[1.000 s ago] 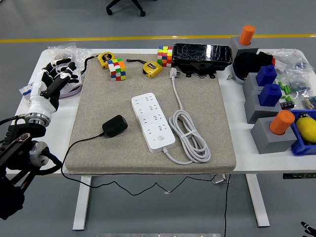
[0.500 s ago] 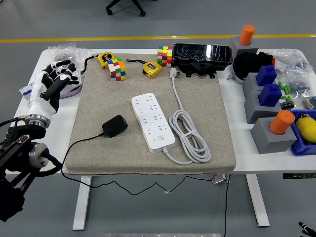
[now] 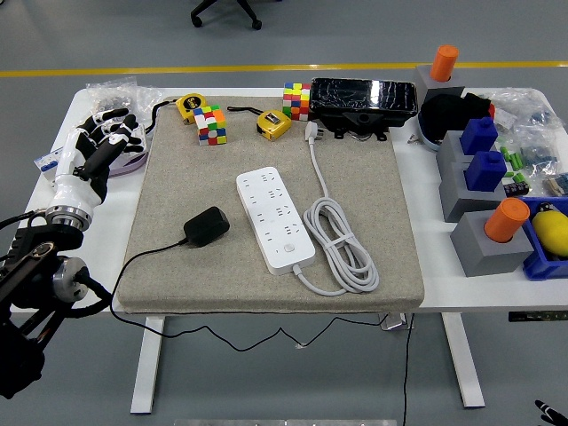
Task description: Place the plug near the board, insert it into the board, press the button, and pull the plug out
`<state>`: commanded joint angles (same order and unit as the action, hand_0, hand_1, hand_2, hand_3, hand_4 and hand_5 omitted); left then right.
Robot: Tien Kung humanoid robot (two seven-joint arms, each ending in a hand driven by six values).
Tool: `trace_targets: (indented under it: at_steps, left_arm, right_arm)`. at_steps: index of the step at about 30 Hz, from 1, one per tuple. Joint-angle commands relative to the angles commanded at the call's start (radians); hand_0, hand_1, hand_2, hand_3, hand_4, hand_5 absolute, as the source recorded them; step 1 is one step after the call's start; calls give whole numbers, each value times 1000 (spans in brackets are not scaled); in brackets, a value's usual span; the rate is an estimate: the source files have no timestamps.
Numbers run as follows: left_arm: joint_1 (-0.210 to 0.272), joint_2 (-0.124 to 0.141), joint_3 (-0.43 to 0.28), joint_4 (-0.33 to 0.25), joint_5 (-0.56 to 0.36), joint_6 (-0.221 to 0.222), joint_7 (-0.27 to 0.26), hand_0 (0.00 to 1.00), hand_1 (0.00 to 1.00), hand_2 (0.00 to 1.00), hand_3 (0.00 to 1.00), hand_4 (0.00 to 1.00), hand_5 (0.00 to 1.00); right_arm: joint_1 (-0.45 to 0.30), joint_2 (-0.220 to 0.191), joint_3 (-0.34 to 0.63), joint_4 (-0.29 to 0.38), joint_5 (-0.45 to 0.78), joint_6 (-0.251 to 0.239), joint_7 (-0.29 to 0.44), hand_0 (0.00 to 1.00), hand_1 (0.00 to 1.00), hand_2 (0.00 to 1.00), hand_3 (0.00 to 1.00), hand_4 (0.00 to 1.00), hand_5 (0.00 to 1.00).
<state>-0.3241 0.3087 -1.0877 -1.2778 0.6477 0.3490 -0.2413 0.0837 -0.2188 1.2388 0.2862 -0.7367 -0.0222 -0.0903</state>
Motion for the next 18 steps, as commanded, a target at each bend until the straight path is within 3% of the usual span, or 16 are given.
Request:
trace_targets:
  at_steps: [18]
  left_arm:
    - [-8,5,8,-3,-2,0,6,375,391,490,544,704,209]
  right_arm:
    - [10,-8,-25,-2,5,1,-1,529,630,625,552,890,413]
